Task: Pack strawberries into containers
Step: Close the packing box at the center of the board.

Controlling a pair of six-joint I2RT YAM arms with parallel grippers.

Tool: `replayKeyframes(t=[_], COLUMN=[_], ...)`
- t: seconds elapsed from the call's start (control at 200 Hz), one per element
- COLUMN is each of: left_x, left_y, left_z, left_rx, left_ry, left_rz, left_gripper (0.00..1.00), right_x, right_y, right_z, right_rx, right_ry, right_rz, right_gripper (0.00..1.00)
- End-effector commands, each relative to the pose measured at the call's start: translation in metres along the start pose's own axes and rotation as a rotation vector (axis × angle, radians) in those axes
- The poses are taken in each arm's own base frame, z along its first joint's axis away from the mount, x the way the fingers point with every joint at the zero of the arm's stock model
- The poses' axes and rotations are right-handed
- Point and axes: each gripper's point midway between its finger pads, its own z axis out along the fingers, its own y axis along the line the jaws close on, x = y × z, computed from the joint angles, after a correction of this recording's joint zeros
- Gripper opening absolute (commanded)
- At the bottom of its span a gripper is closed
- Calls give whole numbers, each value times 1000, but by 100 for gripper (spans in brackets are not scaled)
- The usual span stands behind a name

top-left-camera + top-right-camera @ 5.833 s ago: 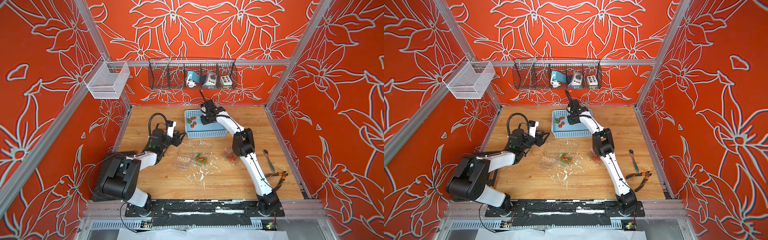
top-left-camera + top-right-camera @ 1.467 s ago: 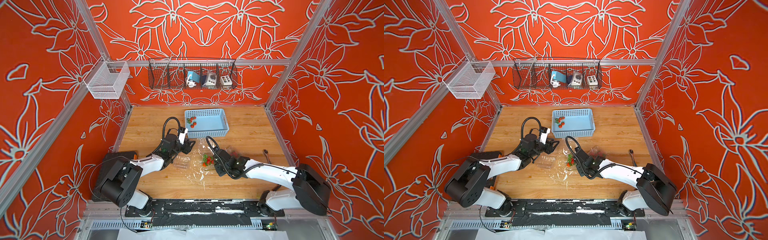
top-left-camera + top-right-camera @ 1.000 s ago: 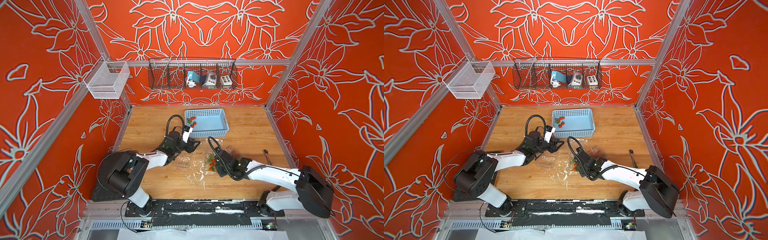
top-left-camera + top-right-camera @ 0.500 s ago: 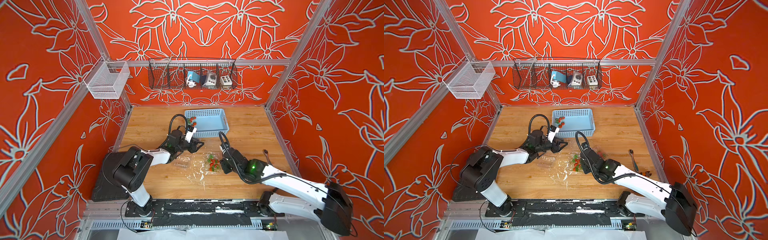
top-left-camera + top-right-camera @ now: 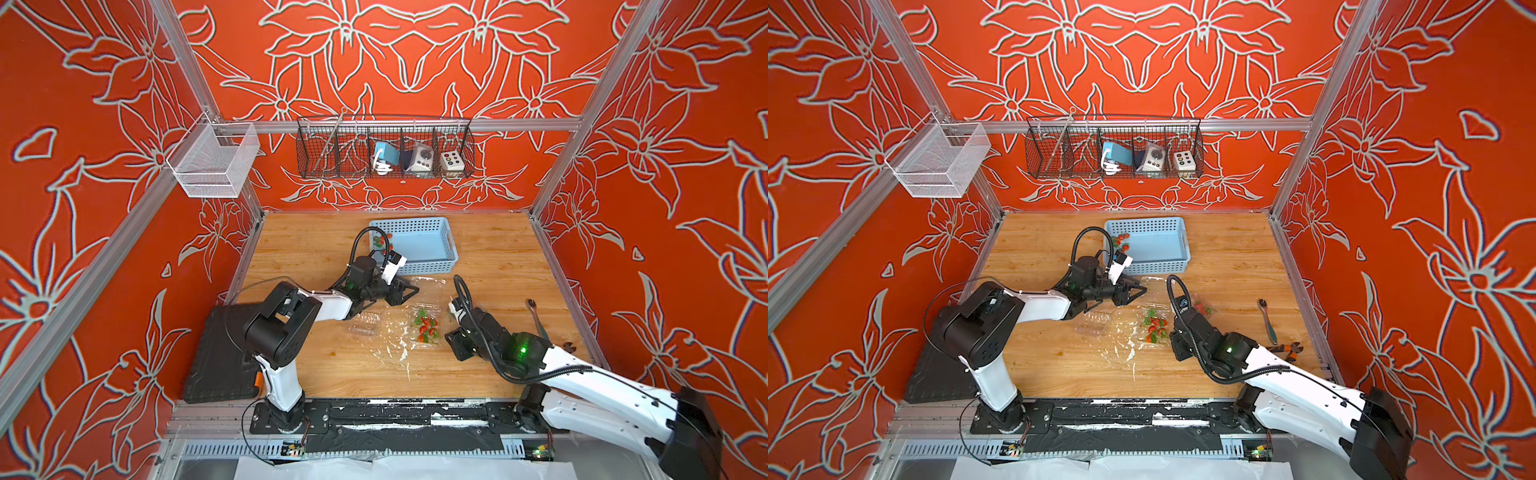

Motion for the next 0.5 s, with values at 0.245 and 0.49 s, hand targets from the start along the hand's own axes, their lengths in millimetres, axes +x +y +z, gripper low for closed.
replayKeyframes(t=[0.245, 0.49], left_x=[6, 7], left_y=[17, 15], left_z=[22, 34], left_rx=[-24, 21], left_ry=[54, 67], left_rz=[27, 32], left_gripper=[53, 53], right_x=[15, 29], right_y=[9, 17], right_z=[6, 17], right_rx=[-59, -118], right_ry=[55, 90], right_rz=[30, 73], right_gripper=[43, 42])
